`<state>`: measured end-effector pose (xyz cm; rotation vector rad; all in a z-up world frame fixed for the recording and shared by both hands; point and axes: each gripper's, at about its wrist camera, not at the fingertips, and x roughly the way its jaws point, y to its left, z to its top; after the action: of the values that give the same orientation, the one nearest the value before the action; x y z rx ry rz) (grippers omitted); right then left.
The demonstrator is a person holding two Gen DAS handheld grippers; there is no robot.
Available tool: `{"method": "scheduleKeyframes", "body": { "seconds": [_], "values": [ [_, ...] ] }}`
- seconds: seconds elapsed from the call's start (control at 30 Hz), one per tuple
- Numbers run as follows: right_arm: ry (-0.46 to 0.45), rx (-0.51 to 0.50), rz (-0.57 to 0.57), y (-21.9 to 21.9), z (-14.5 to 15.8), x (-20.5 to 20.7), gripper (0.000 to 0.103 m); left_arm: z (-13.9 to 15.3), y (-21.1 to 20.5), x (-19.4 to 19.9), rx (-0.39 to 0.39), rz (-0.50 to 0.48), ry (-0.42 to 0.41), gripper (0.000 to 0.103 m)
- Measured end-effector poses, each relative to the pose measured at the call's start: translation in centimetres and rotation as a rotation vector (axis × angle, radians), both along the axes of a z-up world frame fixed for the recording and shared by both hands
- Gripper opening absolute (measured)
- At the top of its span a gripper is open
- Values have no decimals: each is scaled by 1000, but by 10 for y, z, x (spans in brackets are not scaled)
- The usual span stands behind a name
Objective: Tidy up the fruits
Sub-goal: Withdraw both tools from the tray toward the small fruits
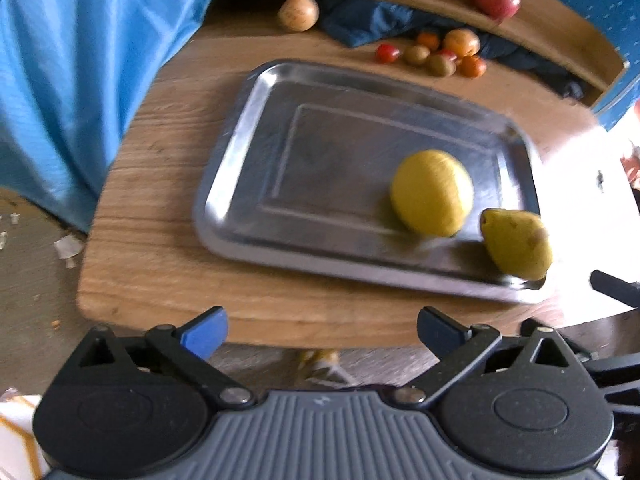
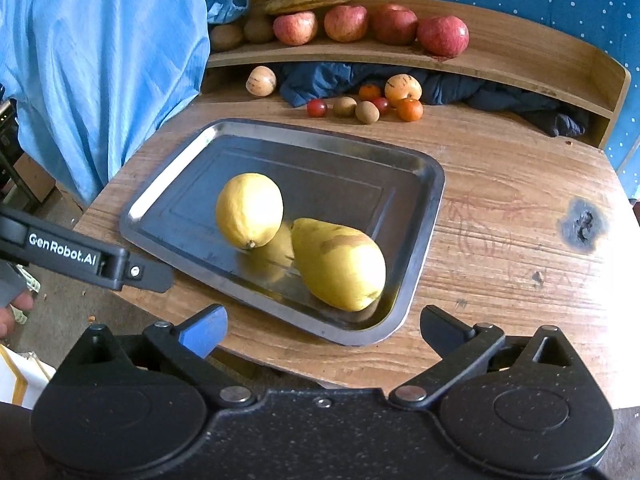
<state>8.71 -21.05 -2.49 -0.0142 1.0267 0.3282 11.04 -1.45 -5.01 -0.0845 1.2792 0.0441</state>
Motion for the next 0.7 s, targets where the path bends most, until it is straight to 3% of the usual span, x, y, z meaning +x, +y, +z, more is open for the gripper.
{"method": "scheduleKeyframes", "body": {
  "seconds": [0.3,0.7],
  "values": [
    [10,-13,-25,3,-1,2,102,9,12,0,41,27,-2,102],
    [1,0,-55,7,7,24,102,9,23,30,47,18,-13,102]
  ]
}}
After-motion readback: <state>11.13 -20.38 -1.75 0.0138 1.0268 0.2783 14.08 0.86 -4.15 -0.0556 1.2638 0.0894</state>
